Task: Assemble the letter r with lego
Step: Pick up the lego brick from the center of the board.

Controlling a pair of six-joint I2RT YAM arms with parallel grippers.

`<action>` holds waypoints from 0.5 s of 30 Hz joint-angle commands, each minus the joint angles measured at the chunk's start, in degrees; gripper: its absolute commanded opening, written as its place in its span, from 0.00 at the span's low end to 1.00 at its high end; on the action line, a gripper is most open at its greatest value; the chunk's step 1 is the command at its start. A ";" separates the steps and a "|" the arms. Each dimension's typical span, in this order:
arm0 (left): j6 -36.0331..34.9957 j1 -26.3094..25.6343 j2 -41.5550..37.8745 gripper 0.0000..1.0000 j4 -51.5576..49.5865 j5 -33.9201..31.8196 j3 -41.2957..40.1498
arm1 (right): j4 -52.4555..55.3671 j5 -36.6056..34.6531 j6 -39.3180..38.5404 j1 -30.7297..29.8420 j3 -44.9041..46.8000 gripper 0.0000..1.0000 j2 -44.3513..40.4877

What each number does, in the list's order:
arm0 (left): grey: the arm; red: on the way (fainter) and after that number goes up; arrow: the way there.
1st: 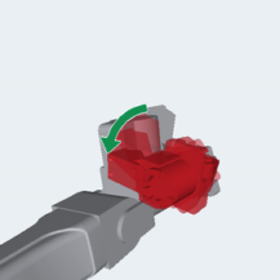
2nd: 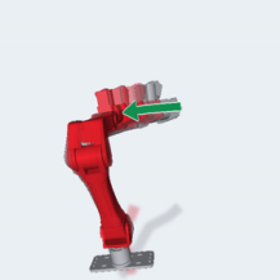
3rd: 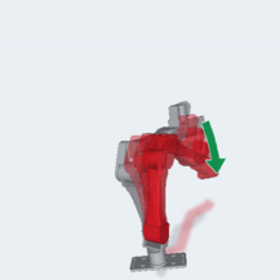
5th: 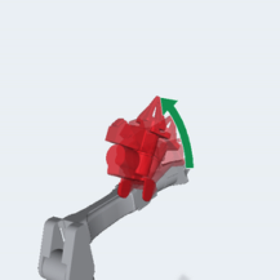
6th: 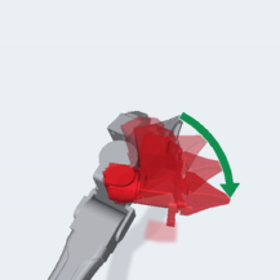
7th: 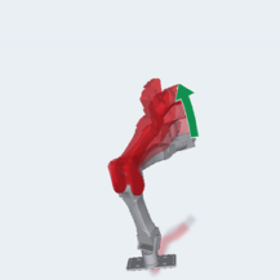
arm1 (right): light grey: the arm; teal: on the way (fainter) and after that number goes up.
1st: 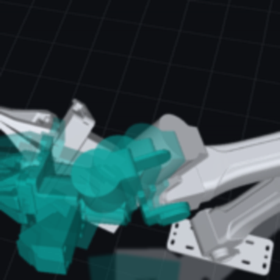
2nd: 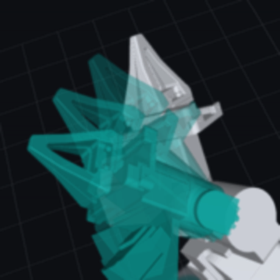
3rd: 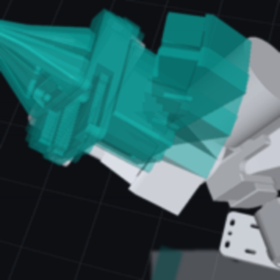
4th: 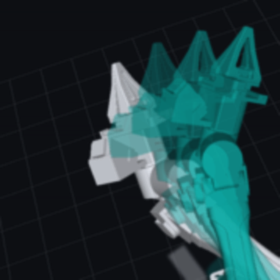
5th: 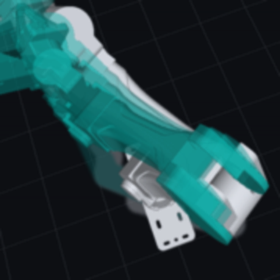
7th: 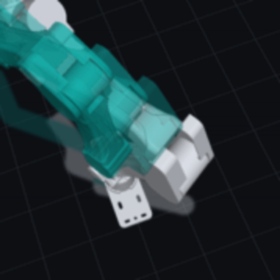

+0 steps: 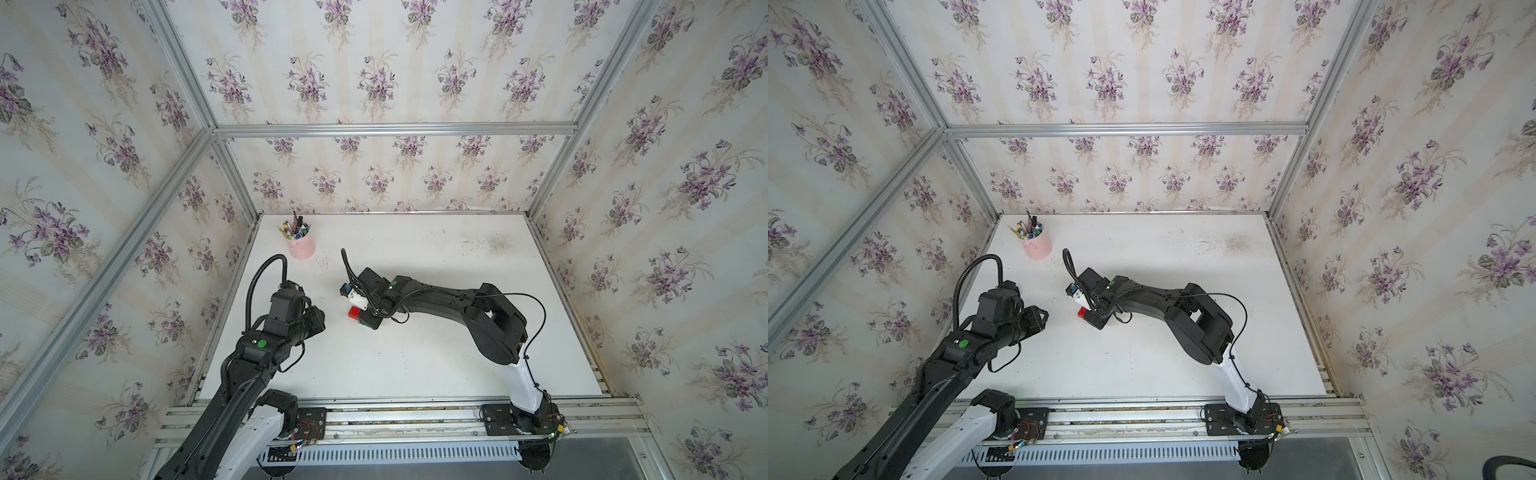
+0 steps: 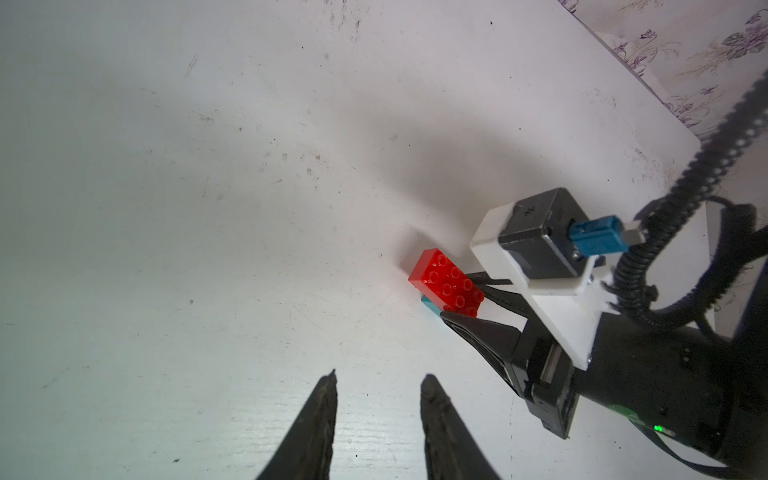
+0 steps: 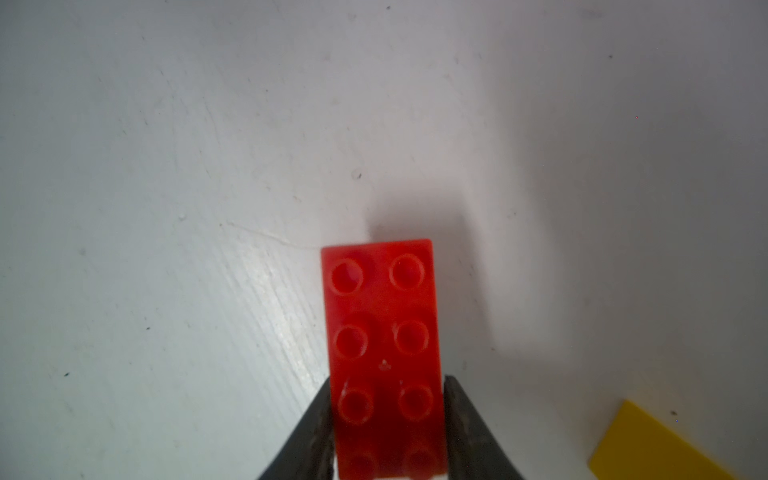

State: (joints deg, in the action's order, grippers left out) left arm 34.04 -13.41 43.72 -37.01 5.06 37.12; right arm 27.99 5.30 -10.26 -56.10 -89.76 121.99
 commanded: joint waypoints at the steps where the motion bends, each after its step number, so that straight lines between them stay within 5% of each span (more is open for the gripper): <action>1: 0.03 0.07 0.15 0.37 0.07 -0.40 0.05 | 0.22 0.85 0.24 0.06 0.02 0.40 0.20; 15: 0.14 0.23 0.13 0.37 0.14 -0.23 0.05 | 0.74 1.69 0.07 0.03 -0.33 0.33 0.81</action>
State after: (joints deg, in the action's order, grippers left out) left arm 34.04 -13.34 43.77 -37.01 5.06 37.12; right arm 28.10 6.13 -10.28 -56.10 -89.91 122.19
